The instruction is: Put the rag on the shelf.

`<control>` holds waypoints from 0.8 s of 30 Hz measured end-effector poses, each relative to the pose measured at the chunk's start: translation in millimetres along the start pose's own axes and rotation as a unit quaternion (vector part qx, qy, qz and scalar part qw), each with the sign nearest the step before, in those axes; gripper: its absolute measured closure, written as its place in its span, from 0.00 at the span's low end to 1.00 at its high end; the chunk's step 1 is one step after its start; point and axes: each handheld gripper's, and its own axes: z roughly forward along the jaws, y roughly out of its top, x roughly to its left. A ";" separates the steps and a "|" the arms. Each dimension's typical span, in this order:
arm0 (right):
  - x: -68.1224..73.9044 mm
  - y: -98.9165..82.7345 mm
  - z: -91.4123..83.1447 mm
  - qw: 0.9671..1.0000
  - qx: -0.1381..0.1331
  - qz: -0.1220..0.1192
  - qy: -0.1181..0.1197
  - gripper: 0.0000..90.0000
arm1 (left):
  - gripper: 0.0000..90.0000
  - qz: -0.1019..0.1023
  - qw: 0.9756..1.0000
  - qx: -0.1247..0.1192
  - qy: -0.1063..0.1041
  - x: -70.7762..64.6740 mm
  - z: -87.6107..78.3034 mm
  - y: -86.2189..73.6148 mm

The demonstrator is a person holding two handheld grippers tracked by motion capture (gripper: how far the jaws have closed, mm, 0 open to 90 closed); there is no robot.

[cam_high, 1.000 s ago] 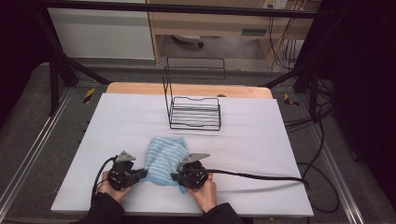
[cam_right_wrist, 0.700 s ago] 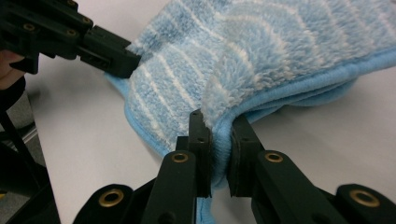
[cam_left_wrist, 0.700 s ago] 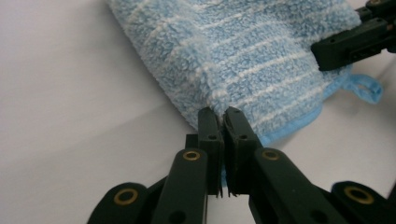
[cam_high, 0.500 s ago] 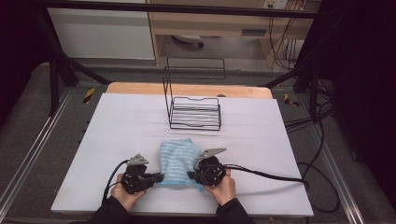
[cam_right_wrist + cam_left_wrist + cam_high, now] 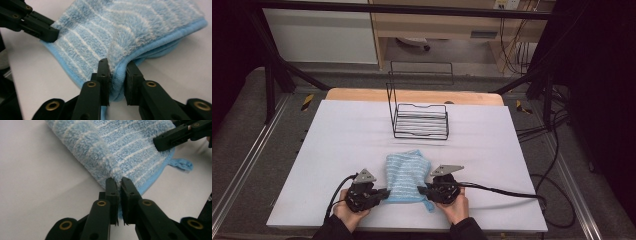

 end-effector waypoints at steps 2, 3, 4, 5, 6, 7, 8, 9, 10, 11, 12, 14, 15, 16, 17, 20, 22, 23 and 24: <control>-2.6 1.5 3.2 1.000 -0.003 -0.001 -0.002 0.81 | 0.91 -0.002 1.000 0.000 0.000 1.6 -0.8 0.5; -3.1 2.1 3.9 1.000 -0.002 0.002 -0.003 0.76 | 0.88 -0.001 1.000 -0.003 0.000 2.4 -2.3 1.4; -3.6 2.5 3.1 1.000 -0.005 -0.003 -0.007 0.71 | 0.84 0.001 1.000 -0.008 0.003 3.3 -4.6 2.8; -4.1 3.3 0.7 1.000 -0.010 -0.012 -0.011 0.66 | 0.78 0.002 1.000 -0.015 0.007 5.1 -7.7 4.6; -4.1 4.9 -3.2 1.000 -0.014 -0.016 -0.018 0.60 | 0.72 0.003 1.000 -0.021 0.009 7.7 -10.7 7.2; -5.0 6.9 -7.4 0.999 -0.024 -0.023 -0.025 0.53 | 0.67 0.000 1.000 -0.027 0.015 10.7 -13.5 10.2; -6.5 9.6 -11.7 0.998 -0.034 -0.030 -0.031 0.48 | 0.64 -0.003 0.999 -0.035 0.022 14.3 -15.8 13.7; -8.9 13.0 -15.2 0.998 -0.045 -0.034 -0.037 0.46 | 0.61 -0.006 0.999 -0.040 0.029 18.7 -17.2 18.1; -12.3 17.2 -18.0 0.997 -0.053 -0.033 -0.043 0.44 | 0.58 -0.013 0.998 -0.042 0.033 22.9 -17.3 22.8; -15.7 21.9 -19.0 0.997 -0.058 -0.024 -0.048 0.44 | 0.57 -0.019 0.998 -0.044 0.036 27.2 -16.2 27.7; -20.2 26.9 -18.5 0.997 -0.062 -0.016 -0.047 0.44 | 0.54 -0.026 0.998 -0.042 0.038 31.3 -14.2 32.6; -29.7 35.2 -12.6 0.996 -0.070 0.001 -0.051 0.46 | 0.52 -0.034 0.998 -0.041 0.043 37.6 -7.2 40.6; -34.6 38.4 -7.4 0.996 -0.067 0.008 -0.054 0.47 | 0.52 -0.039 0.998 -0.037 0.045 40.1 -2.4 43.9; -39.1 40.6 -1.4 0.996 -0.065 0.015 -0.054 0.49 | 0.52 -0.039 0.998 -0.032 0.044 42.3 2.6 46.3; -42.1 41.9 5.0 0.996 -0.062 0.023 -0.053 0.50 | 0.53 -0.039 0.998 -0.026 0.045 44.0 8.1 47.7; -49.3 40.3 21.1 0.997 -0.050 0.032 -0.057 0.55 | 0.65 -0.045 0.998 0.003 0.047 49.3 20.2 46.5; -52.1 38.1 28.1 0.997 -0.045 0.025 -0.060 0.58 | 0.73 -0.046 0.998 0.011 0.043 50.0 23.8 43.3; -52.9 37.6 30.4 0.997 -0.048 0.023 -0.059 0.60 | 0.76 -0.044 0.998 0.015 0.041 49.7 24.6 42.3; -53.7 37.4 32.2 0.997 -0.051 0.023 -0.057 0.61 | 0.79 -0.042 0.998 0.014 0.042 48.6 24.8 41.8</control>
